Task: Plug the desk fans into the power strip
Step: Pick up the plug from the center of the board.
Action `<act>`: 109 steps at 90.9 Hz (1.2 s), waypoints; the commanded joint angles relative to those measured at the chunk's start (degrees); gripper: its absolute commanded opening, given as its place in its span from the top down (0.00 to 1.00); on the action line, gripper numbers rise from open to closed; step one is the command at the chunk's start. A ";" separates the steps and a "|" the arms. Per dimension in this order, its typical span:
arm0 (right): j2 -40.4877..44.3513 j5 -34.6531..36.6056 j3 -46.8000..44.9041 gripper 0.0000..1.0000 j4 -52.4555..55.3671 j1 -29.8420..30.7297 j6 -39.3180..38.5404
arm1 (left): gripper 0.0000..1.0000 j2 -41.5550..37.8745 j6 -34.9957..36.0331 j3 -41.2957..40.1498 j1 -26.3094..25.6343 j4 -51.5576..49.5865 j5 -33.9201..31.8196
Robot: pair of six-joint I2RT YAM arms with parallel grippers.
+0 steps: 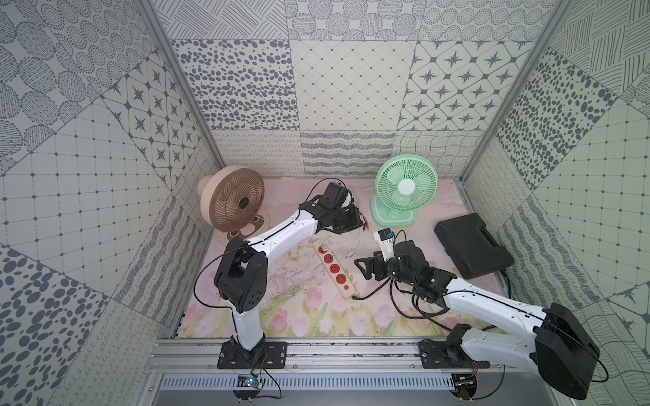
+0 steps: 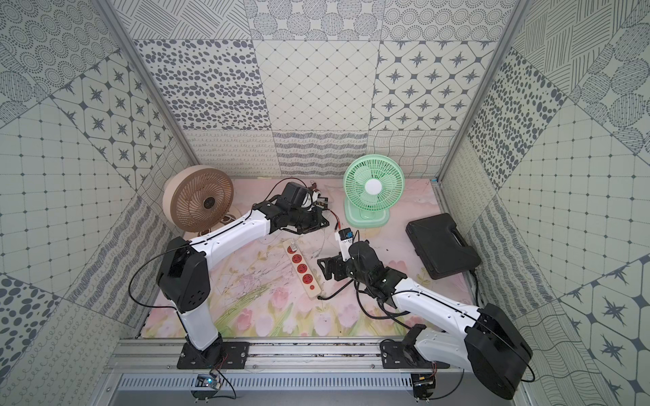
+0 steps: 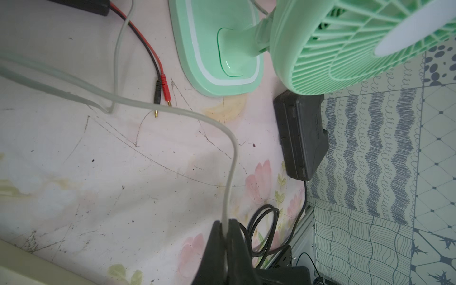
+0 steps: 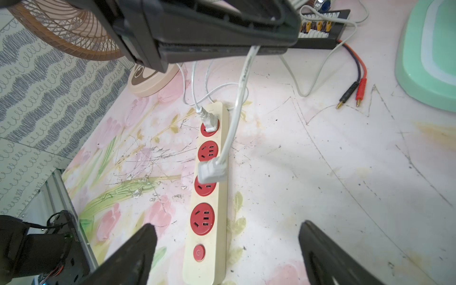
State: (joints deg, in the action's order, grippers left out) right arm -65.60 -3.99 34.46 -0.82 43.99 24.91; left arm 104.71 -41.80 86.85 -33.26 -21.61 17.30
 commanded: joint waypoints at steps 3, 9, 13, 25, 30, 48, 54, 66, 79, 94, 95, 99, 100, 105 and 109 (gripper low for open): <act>1.42 0.33 4.22 0.03 6.76 -1.54 5.89 | 1.00 -3.05 7.29 -0.65 -1.82 1.99 -0.11; 0.81 -7.19 5.32 0.03 7.62 -4.15 6.92 | 1.00 -4.07 8.63 -1.06 -2.78 2.28 -1.82; 0.21 -10.64 5.79 0.03 7.67 -5.40 7.45 | 1.00 -4.94 9.30 -1.39 -3.44 2.48 -3.18; -2.80 -20.75 6.77 0.03 7.08 -9.49 9.81 | 1.00 -7.34 9.40 -3.01 -5.26 3.72 -7.85; -3.40 -22.76 7.13 0.03 7.05 -10.33 10.51 | 1.00 -8.13 8.66 -3.61 -5.86 3.75 -10.04; -2.60 -21.66 8.01 0.03 7.36 -9.56 16.26 | 1.00 -10.56 5.51 -6.05 -8.32 4.27 -18.45; -2.50 -19.56 8.33 0.06 7.79 -8.68 18.10 | 1.00 -10.92 4.89 -6.75 -9.16 5.00 -20.31; -2.83 -13.82 8.32 0.31 7.86 -6.41 22.45 | 1.00 -11.56 3.22 -7.86 -10.04 6.54 -22.71; -4.01 -8.67 9.23 0.37 7.56 -3.55 25.43 | 1.00 -11.42 2.13 -8.42 -10.89 7.75 -23.53; -5.46 -3.85 10.29 0.49 7.35 -1.52 27.91 | 1.00 -11.10 1.58 -8.36 -11.38 8.13 -24.13; -5.61 -3.49 10.28 0.49 7.38 -1.44 28.05 | 1.00 -11.10 1.56 -8.45 -11.39 8.19 -24.14; -5.96 -2.67 10.36 0.52 7.10 -0.92 28.59 | 1.00 -10.96 1.48 -8.50 -11.35 8.19 -24.15; -6.04 -2.46 10.36 0.53 7.04 -0.79 28.69 | 1.00 -10.99 1.51 -8.47 -11.33 8.26 -24.20; -6.71 -1.37 10.45 0.55 6.84 -0.30 29.32 | 1.00 -10.93 1.48 -8.61 -11.51 8.34 -24.16; -7.35 -0.88 10.61 0.55 6.47 0.01 29.87 | 1.00 -10.80 1.36 -8.59 -11.49 8.46 -24.09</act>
State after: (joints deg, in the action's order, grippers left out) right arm -71.50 -8.91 43.42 7.66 43.09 52.25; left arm 93.86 -39.38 78.37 -44.14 -16.47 -4.32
